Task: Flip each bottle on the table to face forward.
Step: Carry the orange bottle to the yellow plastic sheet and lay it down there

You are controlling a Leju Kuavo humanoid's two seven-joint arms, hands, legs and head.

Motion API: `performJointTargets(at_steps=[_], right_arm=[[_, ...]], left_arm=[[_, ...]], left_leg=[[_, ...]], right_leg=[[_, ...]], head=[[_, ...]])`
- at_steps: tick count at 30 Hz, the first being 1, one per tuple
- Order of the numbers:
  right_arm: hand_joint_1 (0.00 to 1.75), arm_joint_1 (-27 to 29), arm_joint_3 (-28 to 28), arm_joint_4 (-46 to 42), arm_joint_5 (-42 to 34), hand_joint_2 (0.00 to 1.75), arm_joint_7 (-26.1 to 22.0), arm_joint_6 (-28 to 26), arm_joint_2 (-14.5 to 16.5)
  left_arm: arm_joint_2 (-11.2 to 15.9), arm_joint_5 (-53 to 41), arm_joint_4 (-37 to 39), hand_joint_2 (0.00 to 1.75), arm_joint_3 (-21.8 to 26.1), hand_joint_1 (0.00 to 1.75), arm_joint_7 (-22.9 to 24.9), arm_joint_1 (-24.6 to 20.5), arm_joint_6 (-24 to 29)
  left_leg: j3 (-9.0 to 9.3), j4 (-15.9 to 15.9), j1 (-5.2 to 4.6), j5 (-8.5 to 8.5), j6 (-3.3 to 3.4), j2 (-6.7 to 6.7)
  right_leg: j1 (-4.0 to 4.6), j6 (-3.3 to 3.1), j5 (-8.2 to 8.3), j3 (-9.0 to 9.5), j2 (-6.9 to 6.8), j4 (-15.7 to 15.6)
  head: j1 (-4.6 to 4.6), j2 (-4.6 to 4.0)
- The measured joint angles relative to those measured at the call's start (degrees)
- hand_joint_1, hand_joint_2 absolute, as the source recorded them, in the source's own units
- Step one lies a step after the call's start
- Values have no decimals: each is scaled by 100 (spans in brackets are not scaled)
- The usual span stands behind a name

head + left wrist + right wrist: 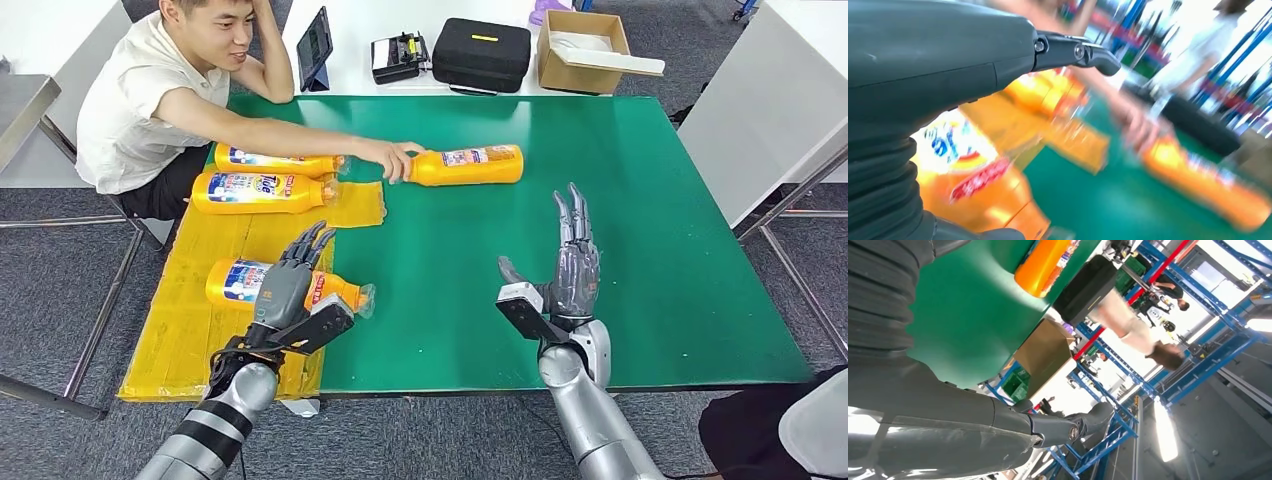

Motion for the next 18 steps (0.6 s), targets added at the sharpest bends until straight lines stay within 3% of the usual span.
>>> performJointTargets(at_steps=[7, 10, 13, 18], right_arm=[[0, -51, -72, 89, 775, 175, 581, 15, -145], [0, -179, -75, 285, 1050, 175, 964, 333, -271], [0, -478, -78, 834, 1336, 175, 1494, 832, -499], [0, -829, -116, 1700, 1415, 175, 1676, 976, -761]], left_arm=[[68, -393, -932, 175, 1, 0, 38, 353, 47], [109, -366, -1242, 175, -45, 0, 3, 477, -101], [127, 177, -1707, 175, -112, 0, -163, 742, -259], [55, 995, -2417, 175, -138, 0, -212, 1140, -386]], left_leg=[[-1, 0, 1, 1, 0, -2], [-2, 0, -1, 1, 0, -2], [-2, 0, -5, 1, 1, -3], [-4, 1, -6, 0, 1, -4]], right_leg=[[0, 0, 0, 1, -1, 1], [-1, 1, 1, 1, 0, 0], [-4, 1, 1, 0, -1, 0], [-4, 1, 1, -1, -2, -1]], head=[[1, 0], [0, 0], [-1, 0], [-1, 0]])
